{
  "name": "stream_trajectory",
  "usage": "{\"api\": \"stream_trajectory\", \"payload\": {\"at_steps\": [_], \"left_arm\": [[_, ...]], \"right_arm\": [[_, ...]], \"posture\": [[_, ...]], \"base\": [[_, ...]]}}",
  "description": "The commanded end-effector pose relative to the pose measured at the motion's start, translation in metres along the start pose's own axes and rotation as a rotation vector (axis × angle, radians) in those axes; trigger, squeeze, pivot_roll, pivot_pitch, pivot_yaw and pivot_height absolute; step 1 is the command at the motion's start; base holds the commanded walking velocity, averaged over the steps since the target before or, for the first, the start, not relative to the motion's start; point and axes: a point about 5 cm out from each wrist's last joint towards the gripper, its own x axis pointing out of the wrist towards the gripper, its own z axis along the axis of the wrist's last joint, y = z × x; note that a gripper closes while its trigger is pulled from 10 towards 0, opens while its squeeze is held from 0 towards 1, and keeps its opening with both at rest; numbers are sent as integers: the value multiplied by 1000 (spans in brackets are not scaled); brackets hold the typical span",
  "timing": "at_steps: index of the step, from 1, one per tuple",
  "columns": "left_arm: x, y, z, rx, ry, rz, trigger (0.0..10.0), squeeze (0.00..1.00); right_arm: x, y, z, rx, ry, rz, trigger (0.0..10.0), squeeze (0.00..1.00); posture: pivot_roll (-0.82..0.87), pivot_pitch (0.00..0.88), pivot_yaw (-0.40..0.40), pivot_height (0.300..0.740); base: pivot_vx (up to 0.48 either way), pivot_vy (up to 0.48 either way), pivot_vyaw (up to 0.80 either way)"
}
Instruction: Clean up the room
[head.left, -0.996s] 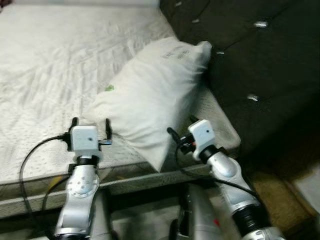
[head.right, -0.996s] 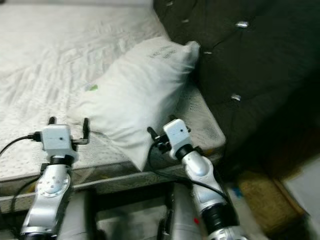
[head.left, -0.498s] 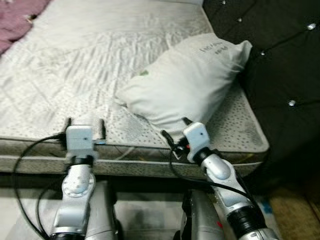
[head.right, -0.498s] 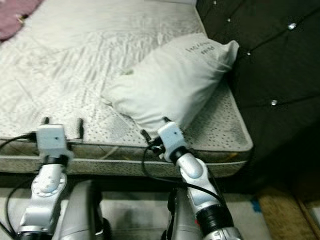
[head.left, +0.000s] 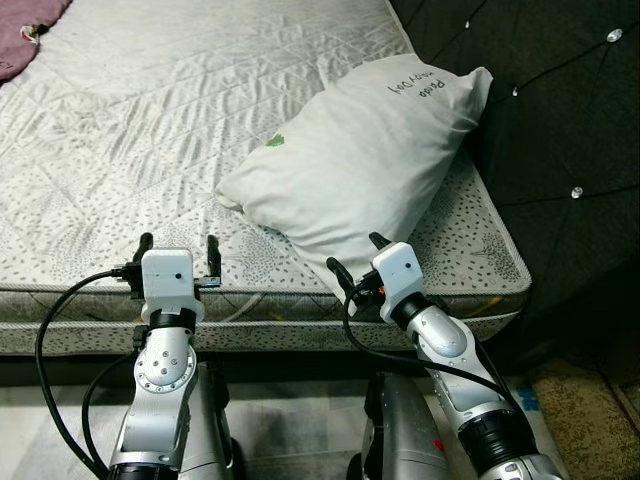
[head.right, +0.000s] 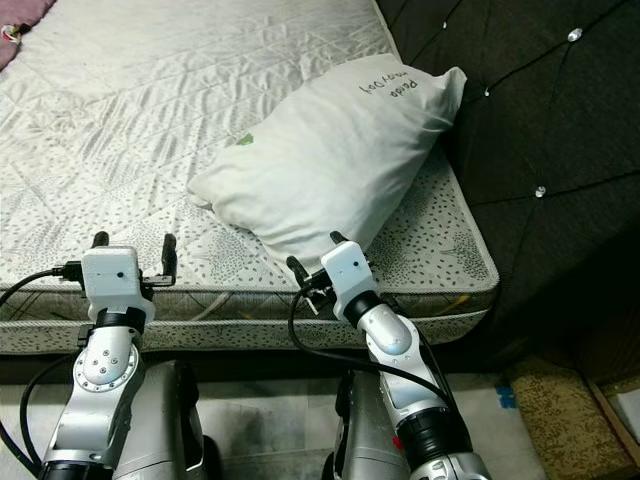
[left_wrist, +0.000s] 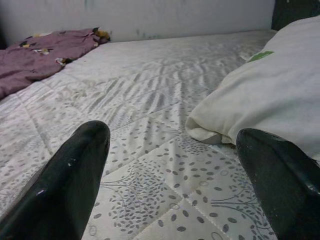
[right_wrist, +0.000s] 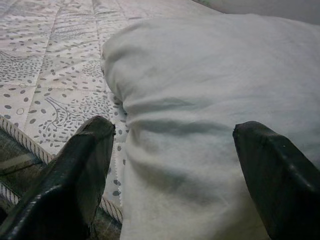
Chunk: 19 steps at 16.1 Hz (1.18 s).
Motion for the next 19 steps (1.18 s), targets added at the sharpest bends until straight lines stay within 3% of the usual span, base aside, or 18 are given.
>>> {"api": "stream_trajectory", "payload": {"at_steps": [1, 9, 14, 16, 19], "left_arm": [[0, -2, 3, 2, -17, -14, 10000, 0], [1, -1, 1, 4, -1, -5, 10000, 0], [-2, 4, 1, 6, 1, 1, 10000, 0], [-5, 14, 0, 37, 10, 13, 10000, 0], [-9, 21, 0, 54, 18, 18, 10000, 0]], "right_arm": [[-1, -4, -2, 2, 13, -6, 10000, 0], [-1, -5, -3, -2, 21, -9, 10000, 0], [2, -14, -8, 66, 81, -116, 10000, 0], [11, -20, -11, 138, 158, -228, 10000, 0], [19, -24, -8, 186, 204, -298, 10000, 0]], "posture": [[-47, 152, -105, 519], [-48, 153, -103, 519], [-26, 170, -103, 519], [-5, 186, -99, 519], [15, 203, -94, 519]], "base": [[0, 0, 0], [0, 0, 0], [0, 0, 0], [0, 0, 0], [0, 0, 0]]}}
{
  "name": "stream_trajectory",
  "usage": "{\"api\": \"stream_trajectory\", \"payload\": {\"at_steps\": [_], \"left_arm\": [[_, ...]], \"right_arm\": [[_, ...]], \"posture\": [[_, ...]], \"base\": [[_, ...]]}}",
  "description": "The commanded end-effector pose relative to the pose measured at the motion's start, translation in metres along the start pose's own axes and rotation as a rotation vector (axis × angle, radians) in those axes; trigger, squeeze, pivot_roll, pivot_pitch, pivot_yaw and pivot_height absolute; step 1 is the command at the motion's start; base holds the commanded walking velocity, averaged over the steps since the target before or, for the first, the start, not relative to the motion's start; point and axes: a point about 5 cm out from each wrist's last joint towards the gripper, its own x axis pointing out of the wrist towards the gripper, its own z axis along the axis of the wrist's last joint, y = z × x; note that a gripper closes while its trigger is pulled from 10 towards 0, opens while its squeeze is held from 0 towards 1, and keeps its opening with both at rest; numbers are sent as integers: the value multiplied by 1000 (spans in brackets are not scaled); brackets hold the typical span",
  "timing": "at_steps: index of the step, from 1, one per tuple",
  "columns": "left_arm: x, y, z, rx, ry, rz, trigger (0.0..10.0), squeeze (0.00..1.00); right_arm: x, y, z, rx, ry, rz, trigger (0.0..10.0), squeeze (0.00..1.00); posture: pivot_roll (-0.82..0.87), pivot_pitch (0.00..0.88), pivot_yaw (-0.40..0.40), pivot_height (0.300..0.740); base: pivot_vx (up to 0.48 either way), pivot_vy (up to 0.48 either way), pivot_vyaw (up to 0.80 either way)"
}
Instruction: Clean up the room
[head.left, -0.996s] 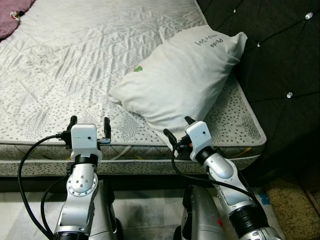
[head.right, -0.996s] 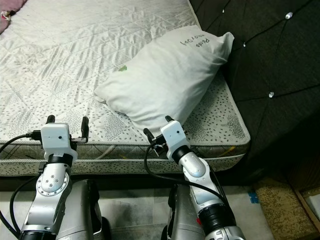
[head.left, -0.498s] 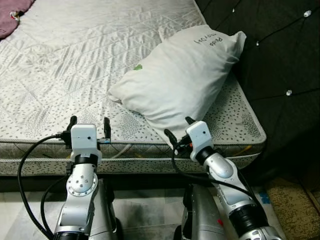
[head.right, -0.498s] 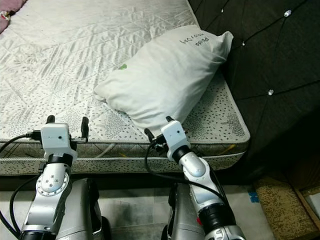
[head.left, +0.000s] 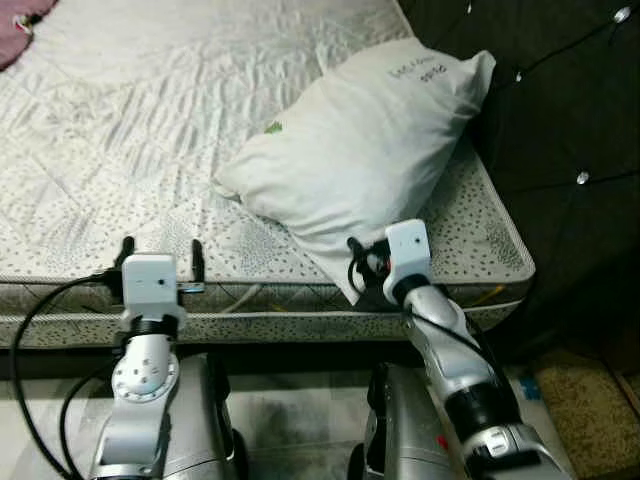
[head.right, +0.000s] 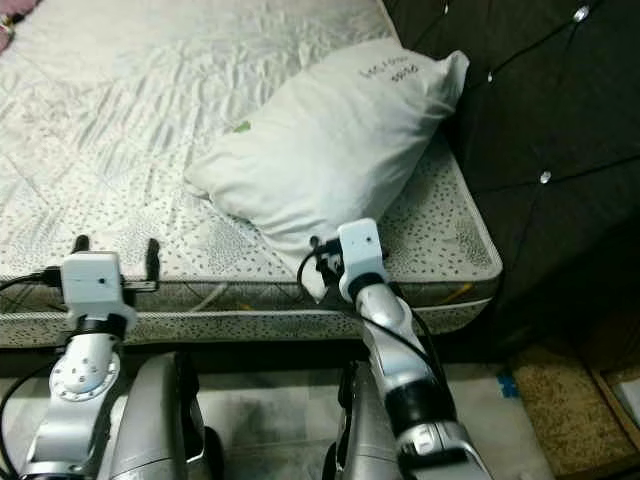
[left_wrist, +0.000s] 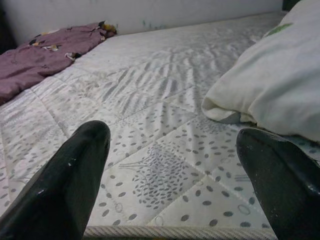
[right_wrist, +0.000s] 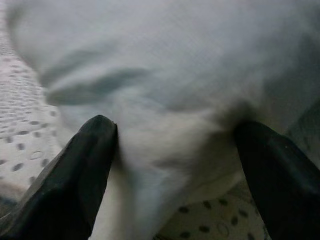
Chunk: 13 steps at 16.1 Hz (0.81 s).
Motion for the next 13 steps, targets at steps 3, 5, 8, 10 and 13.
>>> {"api": "stream_trajectory", "payload": {"at_steps": [3, 5, 8, 10, 13], "left_arm": [[-3, 1, 1, 8, 9, -15, 10000, 0], [-2, 0, 2, 0, 8, -23, 10000, 0], [1, -2, 4, -7, 2, -31, 10000, 0], [3, 0, 5, -7, 0, -27, 10000, 0], [5, -1, 4, -19, 8, -23, 10000, 0]], "right_arm": [[5, -4, -9, 115, 112, -70, 10000, 0], [12, 11, -4, 224, 136, -37, 7529, 0], [23, 29, 13, 290, 98, 1, 0, 0], [29, 38, 24, 343, 78, 28, 0, 0], [34, 44, 32, 353, 71, 42, 0, 0]], "posture": [[27, 201, -95, 519], [31, 189, -93, 519], [40, 171, -90, 519], [42, 160, -92, 519], [45, 151, -96, 519]], "base": [[0, 0, 0], [0, 0, 0], [0, 0, 0], [0, 0, 0], [0, 0, 0]]}}
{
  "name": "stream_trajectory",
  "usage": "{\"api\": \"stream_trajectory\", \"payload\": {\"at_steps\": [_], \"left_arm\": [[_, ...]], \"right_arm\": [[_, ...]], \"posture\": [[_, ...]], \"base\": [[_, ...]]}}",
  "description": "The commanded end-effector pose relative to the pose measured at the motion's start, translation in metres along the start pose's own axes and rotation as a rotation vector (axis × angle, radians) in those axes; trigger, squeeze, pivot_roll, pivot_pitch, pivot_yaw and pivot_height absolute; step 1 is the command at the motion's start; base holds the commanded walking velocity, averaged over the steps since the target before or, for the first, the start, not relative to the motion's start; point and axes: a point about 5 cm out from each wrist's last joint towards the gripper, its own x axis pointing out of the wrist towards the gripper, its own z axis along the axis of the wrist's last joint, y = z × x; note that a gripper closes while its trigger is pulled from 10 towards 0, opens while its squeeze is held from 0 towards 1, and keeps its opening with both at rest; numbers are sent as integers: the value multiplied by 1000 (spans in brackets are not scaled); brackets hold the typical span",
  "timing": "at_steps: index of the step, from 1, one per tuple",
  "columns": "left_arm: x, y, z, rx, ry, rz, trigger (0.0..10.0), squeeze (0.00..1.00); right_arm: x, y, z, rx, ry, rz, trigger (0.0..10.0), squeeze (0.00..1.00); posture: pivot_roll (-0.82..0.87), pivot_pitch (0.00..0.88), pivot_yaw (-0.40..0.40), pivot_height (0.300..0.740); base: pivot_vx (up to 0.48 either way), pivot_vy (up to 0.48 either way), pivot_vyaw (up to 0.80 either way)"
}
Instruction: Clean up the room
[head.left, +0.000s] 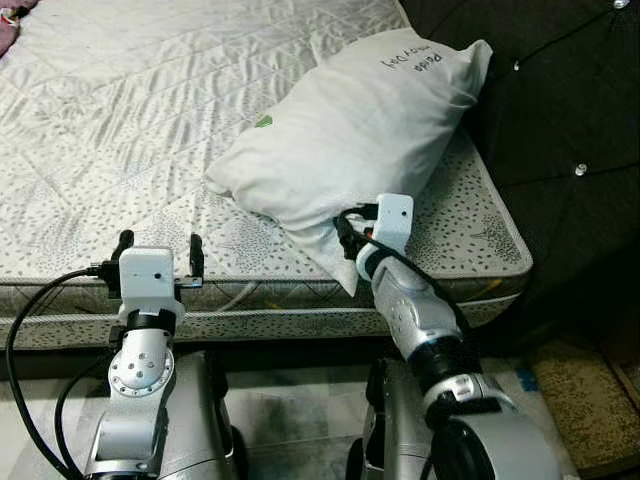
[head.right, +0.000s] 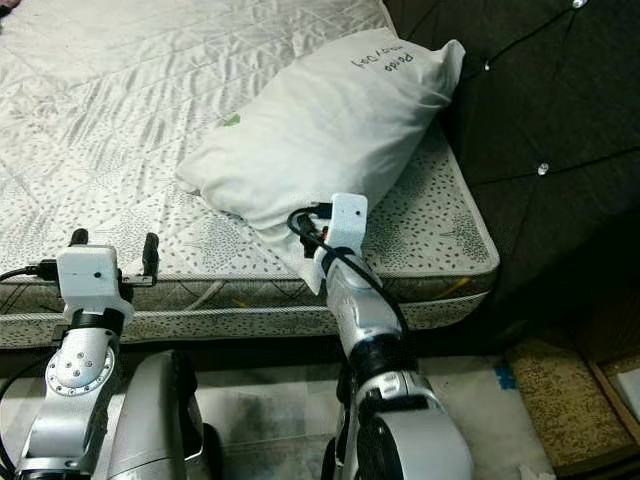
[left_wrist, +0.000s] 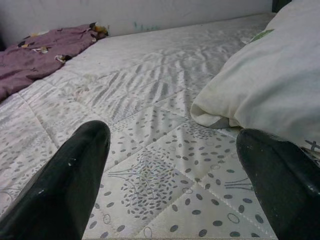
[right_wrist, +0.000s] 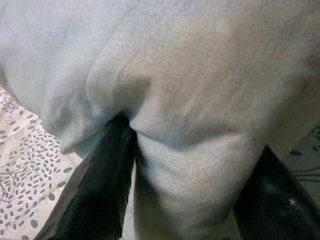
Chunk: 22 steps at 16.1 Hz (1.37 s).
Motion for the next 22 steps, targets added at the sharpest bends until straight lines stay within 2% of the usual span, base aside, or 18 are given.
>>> {"api": "stream_trajectory", "payload": {"at_steps": [1, 5, 10, 13, 15, 16, 17, 19, 22], "left_arm": [[-1, -2, -3, -12, 24, -13, 10000, 0], [-2, -7, -5, -26, 33, -28, 10000, 0], [2, -9, -4, -33, 29, -33, 10000, 0], [3, -9, -5, -34, 26, -28, 10000, 0], [2, -9, -5, -35, 25, -24, 10000, 0], [3, -6, -5, -32, 23, -19, 10000, 0], [3, -4, -5, -27, 22, -12, 10000, 0], [4, 1, -5, -21, 19, 2, 10000, 0], [3, -1, -6, -23, 20, 2, 10000, 0]], "right_arm": [[3, 13, 3, 22, -6, 35, 0, 0], [4, 9, 1, 59, 10, 25, 0, 0], [5, 1, 1, -1, 15, 30, 0, 0], [6, -23, 8, -47, 17, -11, 0, 0], [7, -47, 26, -90, -13, -64, 0, 0], [6, -64, 41, -143, -39, -107, 0, 0], [4, -79, 52, -150, -58, -148, 0, 0], [-9, -124, 87, -208, -116, -281, 0, 0], [-28, -162, 113, -274, -155, -402, 0, 0]], "posture": [[45, 149, -97, 519], [38, 143, -98, 519], [30, 138, -99, 519], [27, 134, -103, 519], [29, 128, -106, 519], [29, 128, -106, 519], [32, 123, -108, 519], [31, 119, -110, 519], [28, 118, -112, 519]], "base": [[0, 0, 0], [0, 0, 0], [0, 0, 0], [0, 0, 0], [0, 0, 0], [0, 0, 0], [0, 0, 0], [0, 0, 0], [0, 0, 0]]}}
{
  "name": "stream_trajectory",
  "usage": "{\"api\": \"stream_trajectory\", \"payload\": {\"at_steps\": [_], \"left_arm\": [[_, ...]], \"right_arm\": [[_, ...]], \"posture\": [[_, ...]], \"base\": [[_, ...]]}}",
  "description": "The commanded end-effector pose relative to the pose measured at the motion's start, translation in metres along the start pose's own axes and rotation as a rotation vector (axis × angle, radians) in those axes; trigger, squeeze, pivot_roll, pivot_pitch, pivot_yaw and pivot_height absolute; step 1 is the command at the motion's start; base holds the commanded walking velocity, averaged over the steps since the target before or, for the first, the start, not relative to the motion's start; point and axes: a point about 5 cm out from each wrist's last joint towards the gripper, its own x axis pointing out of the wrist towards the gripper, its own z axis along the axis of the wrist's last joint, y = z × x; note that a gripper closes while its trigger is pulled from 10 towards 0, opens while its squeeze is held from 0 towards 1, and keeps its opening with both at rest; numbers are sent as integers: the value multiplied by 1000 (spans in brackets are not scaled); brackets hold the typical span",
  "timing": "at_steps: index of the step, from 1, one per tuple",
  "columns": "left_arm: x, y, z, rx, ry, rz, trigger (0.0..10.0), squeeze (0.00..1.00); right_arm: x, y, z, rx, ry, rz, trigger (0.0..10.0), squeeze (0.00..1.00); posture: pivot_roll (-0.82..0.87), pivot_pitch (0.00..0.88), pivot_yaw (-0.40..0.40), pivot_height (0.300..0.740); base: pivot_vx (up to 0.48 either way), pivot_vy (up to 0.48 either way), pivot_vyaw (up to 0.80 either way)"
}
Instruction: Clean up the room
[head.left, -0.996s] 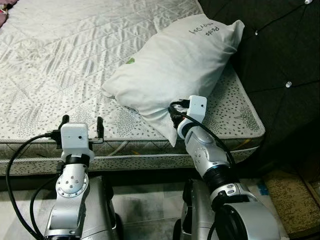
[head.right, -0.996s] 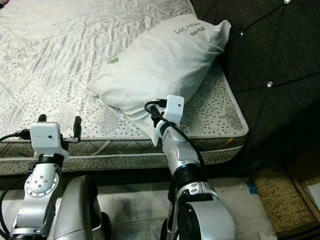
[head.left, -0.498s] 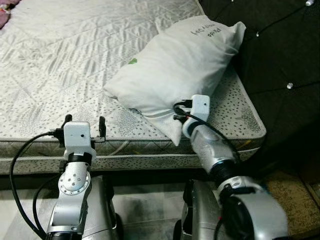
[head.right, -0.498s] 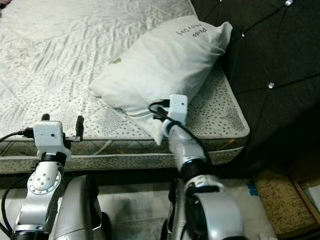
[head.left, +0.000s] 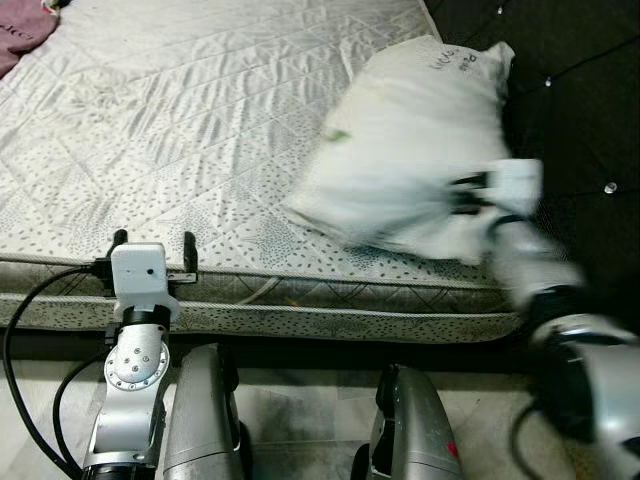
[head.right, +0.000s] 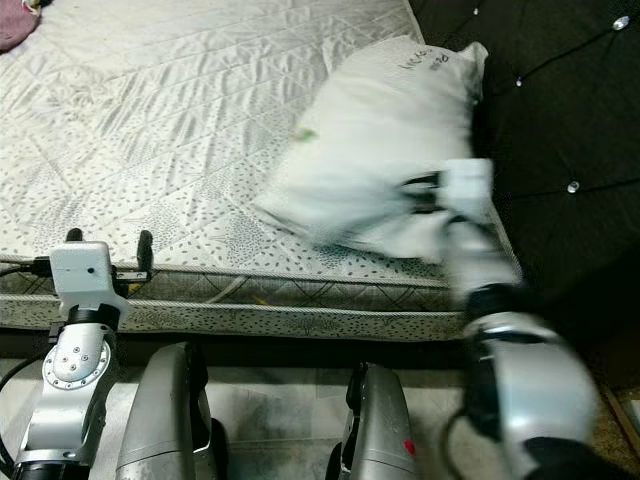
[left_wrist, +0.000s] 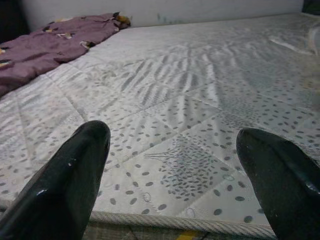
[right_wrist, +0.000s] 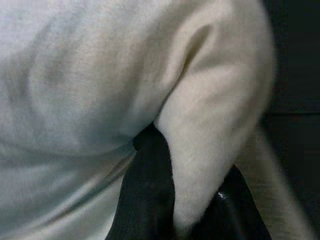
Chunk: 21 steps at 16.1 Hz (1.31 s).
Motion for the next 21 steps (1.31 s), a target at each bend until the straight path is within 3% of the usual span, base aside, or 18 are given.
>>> {"api": "stream_trajectory", "payload": {"at_steps": [1, 3, 6, 10, 15, 19, 21], "left_arm": [[-3, -4, -3, 1, 5, -7, 10000, 0], [-3, -6, -4, 0, 10, -14, 10000, 0], [-1, -4, -4, 7, 7, -9, 10000, 0], [-5, -2, -5, 12, 11, -5, 10000, 0], [-6, -2, -6, 28, 16, -27, 10000, 0], [-2, 3, -5, 39, 12, -27, 10000, 0], [-3, 0, -4, 37, 10, -30, 10000, 0]], "right_arm": [[0, -17, 33, -3, -125, -70, 0, 0], [-11, -70, 62, -48, -229, -282, 0, 0], [-15, -83, 69, -62, -252, -307, 0, 0], [-12, -60, 28, -92, -204, -207, 0, 0], [-22, -26, -34, -1, -150, -166, 0, 0], [-29, -11, -48, 25, -135, -127, 0, 0], [-20, -19, -29, -18, -152, -116, 0, 0]], "posture": [[22, 120, -109, 519], [14, 122, -101, 519], [13, 123, -99, 519], [15, 129, -99, 519], [9, 139, -75, 519], [7, 138, -70, 519], [13, 136, -72, 519]], "base": [[0, 0, 0], [0, 0, 0], [0, 0, 0], [0, 0, 0], [0, 0, 0], [0, 0, 0], [0, 0, 0]]}}
